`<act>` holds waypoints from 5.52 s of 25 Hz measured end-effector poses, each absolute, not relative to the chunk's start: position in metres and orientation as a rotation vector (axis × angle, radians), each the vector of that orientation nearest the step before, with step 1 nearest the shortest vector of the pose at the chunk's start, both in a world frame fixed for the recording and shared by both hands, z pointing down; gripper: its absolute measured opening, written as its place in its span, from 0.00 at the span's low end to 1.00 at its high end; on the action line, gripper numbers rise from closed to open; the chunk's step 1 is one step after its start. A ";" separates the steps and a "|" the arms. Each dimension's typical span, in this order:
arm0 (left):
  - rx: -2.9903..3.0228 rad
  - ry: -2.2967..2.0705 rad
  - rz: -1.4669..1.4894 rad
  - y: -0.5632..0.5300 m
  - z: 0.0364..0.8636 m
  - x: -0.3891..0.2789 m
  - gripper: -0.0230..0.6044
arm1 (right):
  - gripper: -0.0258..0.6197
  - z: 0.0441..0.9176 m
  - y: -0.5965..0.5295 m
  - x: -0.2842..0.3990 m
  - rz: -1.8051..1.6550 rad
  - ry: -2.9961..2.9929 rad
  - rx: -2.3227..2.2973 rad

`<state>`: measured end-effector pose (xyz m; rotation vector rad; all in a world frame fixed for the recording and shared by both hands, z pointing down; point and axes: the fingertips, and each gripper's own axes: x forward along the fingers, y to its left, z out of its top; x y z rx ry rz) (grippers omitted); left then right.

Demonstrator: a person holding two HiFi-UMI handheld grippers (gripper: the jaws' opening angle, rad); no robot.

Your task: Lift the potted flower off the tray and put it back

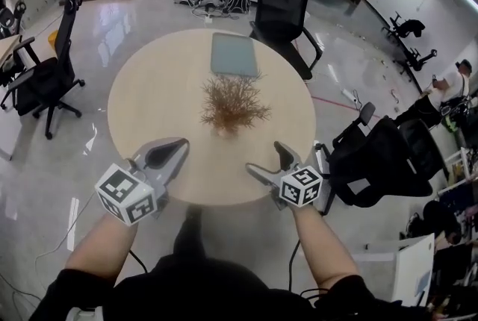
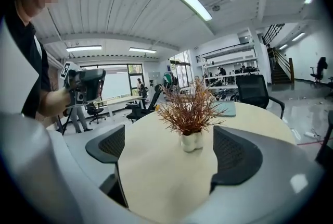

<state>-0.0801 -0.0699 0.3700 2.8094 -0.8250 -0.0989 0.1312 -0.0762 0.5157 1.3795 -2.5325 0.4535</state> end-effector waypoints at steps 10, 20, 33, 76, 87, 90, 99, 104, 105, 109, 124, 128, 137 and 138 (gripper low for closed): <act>2.760 -0.802 -0.061 -0.104 0.417 -0.062 0.03 | 0.97 0.585 -0.142 0.123 0.503 -2.467 1.313; 2.739 -0.806 -0.006 -0.130 0.448 -0.061 0.03 | 0.97 0.647 -0.205 0.107 0.534 -2.410 1.298; 2.692 -0.798 -0.002 -0.134 0.474 -0.078 0.03 | 0.97 0.671 -0.263 0.083 0.518 -2.412 1.331; 2.719 -0.873 0.045 -0.235 0.448 -0.058 0.03 | 0.89 0.555 -0.339 0.129 0.454 -2.488 1.386; 2.734 -0.883 0.026 -0.275 0.448 -0.052 0.03 | 0.89 0.507 -0.392 0.145 0.376 -2.514 1.417; 2.713 -0.896 0.023 -0.285 0.447 -0.049 0.03 | 0.89 0.501 -0.407 0.148 0.373 -2.511 1.401; 2.710 -0.883 0.072 -0.351 0.459 -0.050 0.03 | 0.89 0.485 -0.491 0.158 0.363 -2.521 1.427; 2.704 -0.845 0.089 -0.392 0.457 -0.045 0.03 | 0.89 0.465 -0.540 0.164 0.349 -2.527 1.457; 2.707 -0.838 0.095 -0.399 0.457 -0.044 0.03 | 0.89 0.462 -0.547 0.165 0.351 -2.524 1.461; 2.716 -0.815 0.100 -0.419 0.451 -0.040 0.03 | 0.89 0.454 -0.570 0.172 0.352 -2.505 1.483; 2.674 -0.920 0.146 -0.472 0.464 -0.042 0.03 | 0.89 0.472 -0.644 0.206 0.368 -2.482 1.471; 2.656 -0.942 0.133 -0.492 0.473 -0.036 0.03 | 0.89 0.488 -0.671 0.209 0.391 -2.488 1.438; 2.654 -0.962 0.133 -0.530 0.505 -0.025 0.03 | 0.89 0.544 -0.730 0.220 0.363 -2.469 1.367; 2.651 -0.961 0.134 -0.533 0.510 -0.025 0.03 | 0.89 0.551 -0.737 0.219 0.363 -2.466 1.364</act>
